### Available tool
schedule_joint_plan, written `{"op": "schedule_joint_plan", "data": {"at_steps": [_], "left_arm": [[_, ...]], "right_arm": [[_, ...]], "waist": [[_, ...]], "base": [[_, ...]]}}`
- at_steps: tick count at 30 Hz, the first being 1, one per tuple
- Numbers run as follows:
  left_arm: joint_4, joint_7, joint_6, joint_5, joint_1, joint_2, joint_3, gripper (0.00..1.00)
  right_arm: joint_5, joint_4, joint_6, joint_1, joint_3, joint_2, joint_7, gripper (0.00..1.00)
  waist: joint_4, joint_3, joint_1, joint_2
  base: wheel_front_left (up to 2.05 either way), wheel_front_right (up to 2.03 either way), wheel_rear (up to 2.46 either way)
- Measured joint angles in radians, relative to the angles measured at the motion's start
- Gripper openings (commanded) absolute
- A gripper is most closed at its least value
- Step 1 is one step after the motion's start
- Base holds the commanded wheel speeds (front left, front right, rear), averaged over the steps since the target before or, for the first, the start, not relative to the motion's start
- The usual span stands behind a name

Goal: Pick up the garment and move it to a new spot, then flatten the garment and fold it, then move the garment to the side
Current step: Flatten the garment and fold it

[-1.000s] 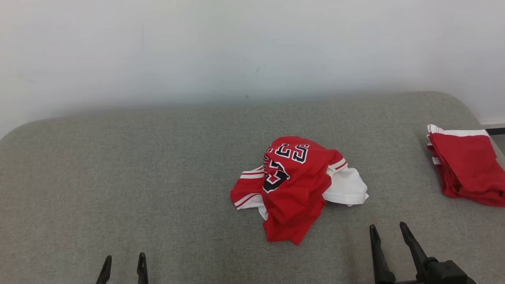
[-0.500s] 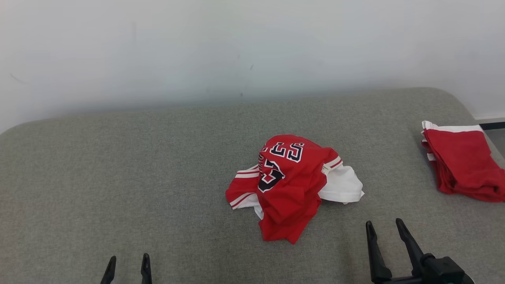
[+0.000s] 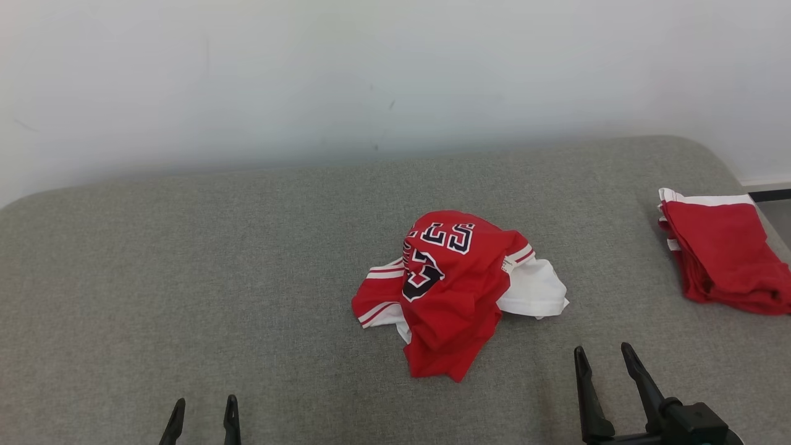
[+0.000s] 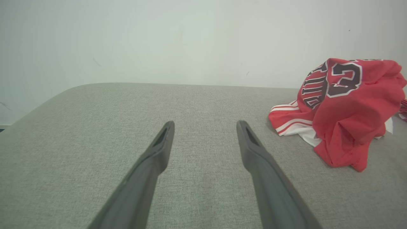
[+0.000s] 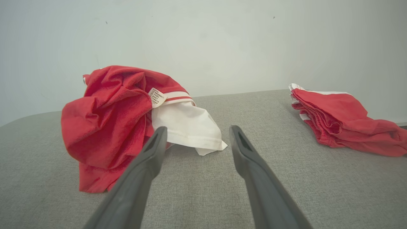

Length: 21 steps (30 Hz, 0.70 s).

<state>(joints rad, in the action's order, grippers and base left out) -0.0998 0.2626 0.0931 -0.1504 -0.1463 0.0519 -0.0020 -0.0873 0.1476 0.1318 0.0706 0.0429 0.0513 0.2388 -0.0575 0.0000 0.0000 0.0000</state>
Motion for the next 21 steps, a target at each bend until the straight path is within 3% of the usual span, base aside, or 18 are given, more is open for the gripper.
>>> {"op": "schedule_joint_plan", "data": {"at_steps": [13, 21], "left_arm": [[-0.006, 0.0, 0.003, 0.002, 0.015, 0.0, -0.018, 1.0], [0.005, 0.0, 0.021, 0.016, 0.117, 0.001, -0.081, 1.0]], "right_arm": [[-0.003, 0.004, 0.0, -0.007, -0.014, 0.0, 0.0, 1.0], [-0.01, 0.009, 0.0, -0.022, -0.021, 0.0, 0.001, 1.0]], "waist": [[-0.015, 0.004, 0.0, 0.0], [-0.059, 0.015, 0.0, 0.0]], "base": [[0.0, 0.0, 0.0], [0.0, 0.0, 0.0]]}}
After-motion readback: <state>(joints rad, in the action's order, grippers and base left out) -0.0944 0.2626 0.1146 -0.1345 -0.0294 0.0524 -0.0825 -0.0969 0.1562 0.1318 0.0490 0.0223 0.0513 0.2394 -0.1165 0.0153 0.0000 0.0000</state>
